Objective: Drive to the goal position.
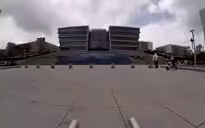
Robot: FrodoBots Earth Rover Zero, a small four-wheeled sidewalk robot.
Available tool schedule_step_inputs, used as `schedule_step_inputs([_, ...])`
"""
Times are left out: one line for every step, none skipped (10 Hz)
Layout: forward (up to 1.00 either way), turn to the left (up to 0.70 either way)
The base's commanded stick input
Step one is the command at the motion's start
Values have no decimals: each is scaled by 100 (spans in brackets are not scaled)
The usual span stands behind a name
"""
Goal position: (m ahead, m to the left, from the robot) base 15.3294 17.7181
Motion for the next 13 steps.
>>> schedule_step_inputs([100,40])
schedule_step_inputs([100,40])
schedule_step_inputs([100,36])
schedule_step_inputs([100,24])
schedule_step_inputs([100,8])
schedule_step_inputs([100,0])
schedule_step_inputs([100,0])
schedule_step_inputs([100,0])
schedule_step_inputs([100,0])
schedule_step_inputs([100,0])
schedule_step_inputs([100,0])
schedule_step_inputs([100,0])
schedule_step_inputs([100,0])
